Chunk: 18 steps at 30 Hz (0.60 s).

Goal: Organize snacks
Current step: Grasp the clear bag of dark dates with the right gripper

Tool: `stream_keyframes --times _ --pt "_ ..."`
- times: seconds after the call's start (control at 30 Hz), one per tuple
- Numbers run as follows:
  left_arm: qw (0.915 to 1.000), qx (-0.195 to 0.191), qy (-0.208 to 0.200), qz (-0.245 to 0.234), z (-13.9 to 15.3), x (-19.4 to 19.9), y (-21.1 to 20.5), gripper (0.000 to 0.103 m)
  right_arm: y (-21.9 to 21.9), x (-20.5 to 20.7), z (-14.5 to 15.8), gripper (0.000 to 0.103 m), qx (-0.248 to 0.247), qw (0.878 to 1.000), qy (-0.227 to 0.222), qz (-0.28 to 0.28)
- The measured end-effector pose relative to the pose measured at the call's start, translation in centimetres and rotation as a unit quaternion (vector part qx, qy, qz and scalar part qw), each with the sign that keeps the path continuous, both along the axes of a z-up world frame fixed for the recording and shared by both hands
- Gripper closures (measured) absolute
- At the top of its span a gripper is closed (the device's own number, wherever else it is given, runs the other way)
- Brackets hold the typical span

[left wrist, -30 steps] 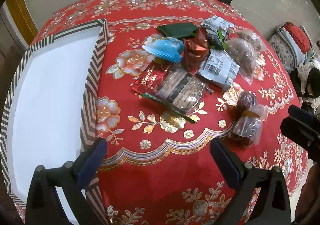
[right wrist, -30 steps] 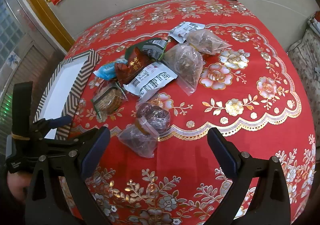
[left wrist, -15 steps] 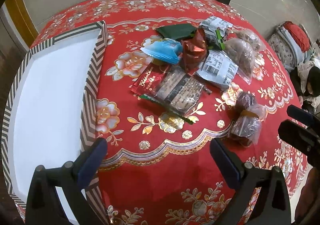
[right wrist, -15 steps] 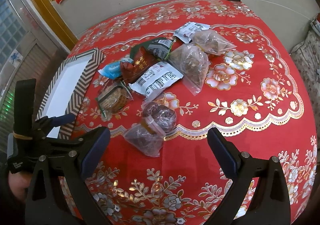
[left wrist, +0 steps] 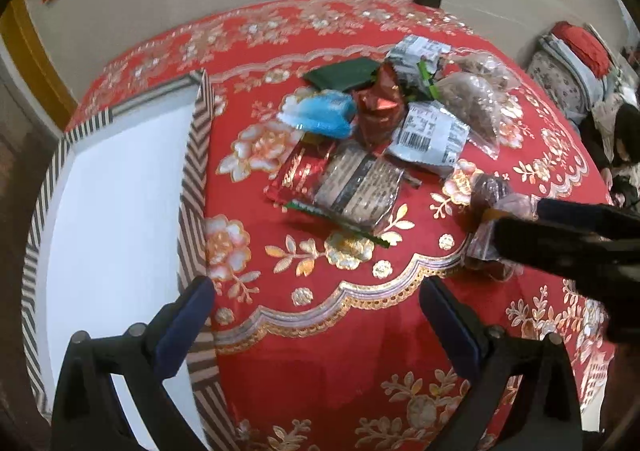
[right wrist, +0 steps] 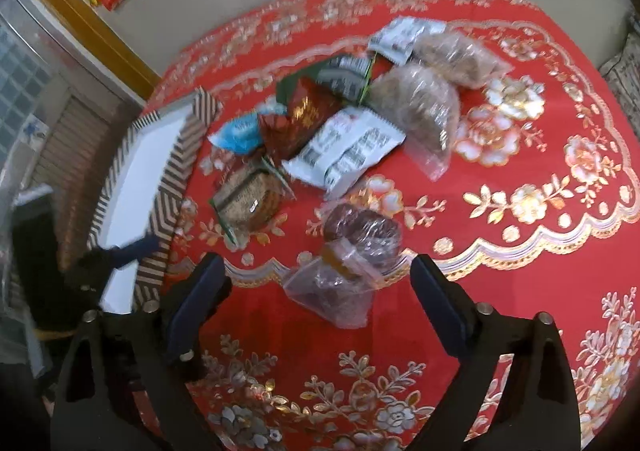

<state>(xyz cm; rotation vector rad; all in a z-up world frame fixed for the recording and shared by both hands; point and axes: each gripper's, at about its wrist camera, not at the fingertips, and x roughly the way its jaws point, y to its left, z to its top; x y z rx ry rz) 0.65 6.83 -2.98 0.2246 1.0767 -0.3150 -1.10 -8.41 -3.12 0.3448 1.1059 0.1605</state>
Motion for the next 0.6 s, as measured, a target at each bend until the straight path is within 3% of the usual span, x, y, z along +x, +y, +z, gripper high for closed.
stream_keyframes --times 0.07,0.17,0.27,0.47,0.6 --pt "0.9999 -0.006 -0.008 -0.010 0.4 0.0 0.1 0.000 0.4 0.4 -0.5 0.030 -0.002 1.000 0.015 -0.002" --pt "0.9995 -0.012 -0.019 -0.021 0.6 0.0 0.1 0.000 0.4 0.8 -0.9 0.032 -0.016 1.000 0.020 -0.016" --pt "0.9993 -0.009 -0.021 -0.031 0.5 0.2 0.1 0.000 0.1 1.4 -1.5 0.050 -0.008 0.999 0.035 -0.030" --pt "0.9951 0.001 -0.050 -0.085 0.7 0.2 -1.6 0.000 0.6 2.5 -2.4 0.055 -0.040 0.997 0.051 -0.033" --pt "0.9880 0.046 -0.067 -0.131 -0.4 0.6 -4.4 0.000 0.5 2.0 -1.8 0.057 -0.095 0.995 0.036 -0.026"
